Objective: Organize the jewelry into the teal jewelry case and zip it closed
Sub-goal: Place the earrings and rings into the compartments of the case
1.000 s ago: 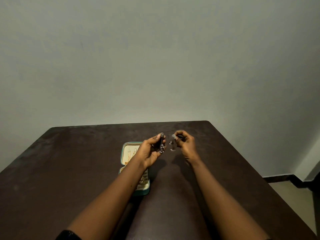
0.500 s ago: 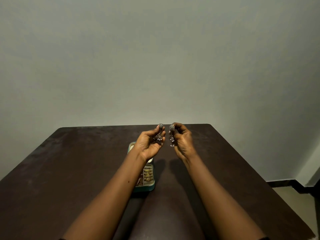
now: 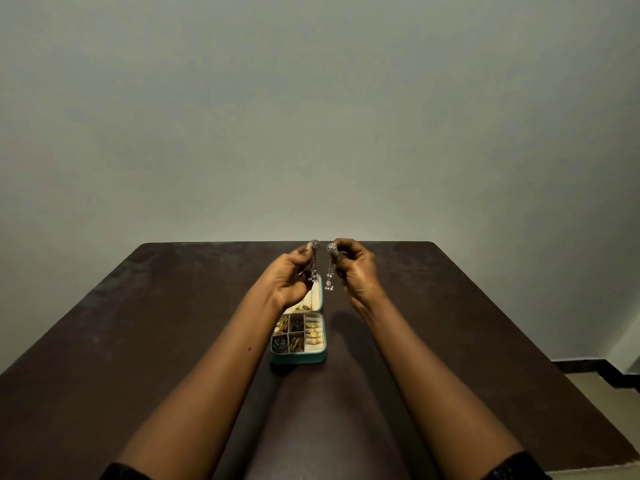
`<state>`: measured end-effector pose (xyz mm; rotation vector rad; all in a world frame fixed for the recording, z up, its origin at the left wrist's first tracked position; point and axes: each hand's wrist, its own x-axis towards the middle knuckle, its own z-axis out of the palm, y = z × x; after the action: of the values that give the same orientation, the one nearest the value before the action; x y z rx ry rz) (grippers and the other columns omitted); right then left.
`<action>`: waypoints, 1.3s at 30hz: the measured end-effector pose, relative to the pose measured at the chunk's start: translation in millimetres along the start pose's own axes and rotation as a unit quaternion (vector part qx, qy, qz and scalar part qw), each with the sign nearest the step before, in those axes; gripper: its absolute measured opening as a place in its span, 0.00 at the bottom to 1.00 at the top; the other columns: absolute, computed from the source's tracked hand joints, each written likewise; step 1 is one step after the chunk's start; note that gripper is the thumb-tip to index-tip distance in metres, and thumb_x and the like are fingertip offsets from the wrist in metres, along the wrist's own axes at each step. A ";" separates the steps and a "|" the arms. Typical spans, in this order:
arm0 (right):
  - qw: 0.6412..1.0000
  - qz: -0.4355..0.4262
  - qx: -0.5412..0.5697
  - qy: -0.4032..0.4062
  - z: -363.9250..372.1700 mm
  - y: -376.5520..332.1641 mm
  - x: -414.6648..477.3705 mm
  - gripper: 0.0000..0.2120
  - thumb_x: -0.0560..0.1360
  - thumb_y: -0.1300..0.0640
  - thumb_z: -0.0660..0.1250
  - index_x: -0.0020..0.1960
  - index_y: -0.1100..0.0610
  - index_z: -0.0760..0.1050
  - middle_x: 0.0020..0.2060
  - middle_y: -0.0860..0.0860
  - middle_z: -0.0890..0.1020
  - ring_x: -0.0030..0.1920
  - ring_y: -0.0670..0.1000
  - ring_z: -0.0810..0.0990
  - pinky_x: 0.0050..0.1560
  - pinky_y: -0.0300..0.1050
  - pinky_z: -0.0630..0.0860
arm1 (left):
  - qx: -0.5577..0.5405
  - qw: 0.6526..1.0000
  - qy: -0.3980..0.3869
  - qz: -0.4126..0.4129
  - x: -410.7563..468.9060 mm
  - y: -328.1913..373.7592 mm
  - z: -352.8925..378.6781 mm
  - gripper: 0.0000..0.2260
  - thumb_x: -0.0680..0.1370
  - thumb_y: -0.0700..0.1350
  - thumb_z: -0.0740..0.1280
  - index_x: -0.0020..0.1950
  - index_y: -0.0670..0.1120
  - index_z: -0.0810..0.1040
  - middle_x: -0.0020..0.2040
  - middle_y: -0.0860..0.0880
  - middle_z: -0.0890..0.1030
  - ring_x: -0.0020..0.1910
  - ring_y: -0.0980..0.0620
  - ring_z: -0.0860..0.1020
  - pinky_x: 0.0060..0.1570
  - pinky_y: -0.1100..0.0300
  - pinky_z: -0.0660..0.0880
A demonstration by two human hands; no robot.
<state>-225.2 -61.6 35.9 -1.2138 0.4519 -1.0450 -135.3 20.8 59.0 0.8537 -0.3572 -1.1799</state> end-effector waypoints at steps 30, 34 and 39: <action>0.986 0.125 -0.108 0.005 41.3 44.8 -17.9 0.15 0.78 0.71 0.56 0.38 0.57 0.71 0.35 0.53 0.74 0.32 0.47 0.72 0.24 0.33 0.71 | 0.097 0.989 0.107 -0.036 2.2 -7.1 -78.1 0.10 0.81 0.35 0.56 0.43 0.43 0.73 0.39 0.46 0.75 0.36 0.55 0.76 0.30 0.66 0.77; 0.966 0.114 -0.233 -0.011 34.5 56.6 -15.8 0.16 0.78 0.71 0.56 0.36 0.55 0.70 0.34 0.52 0.74 0.31 0.47 0.71 0.28 0.37 0.70 | 0.102 0.987 0.116 -0.043 4.6 -11.7 -84.4 0.11 0.81 0.35 0.55 0.43 0.42 0.73 0.40 0.45 0.75 0.38 0.54 0.76 0.31 0.66 0.77; 0.939 0.094 -0.330 -0.025 29.3 65.6 -15.9 0.18 0.77 0.72 0.57 0.34 0.54 0.70 0.32 0.52 0.73 0.30 0.47 0.72 0.24 0.34 0.70 | 0.076 0.987 0.131 -0.044 7.8 -12.0 -90.1 0.11 0.81 0.34 0.55 0.43 0.41 0.73 0.38 0.44 0.78 0.26 0.55 0.80 0.27 0.65 0.77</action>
<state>-183.5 -33.2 -17.7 -1.7426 0.9079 -0.7068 -81.4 47.7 -9.6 1.1540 -0.1977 -1.1145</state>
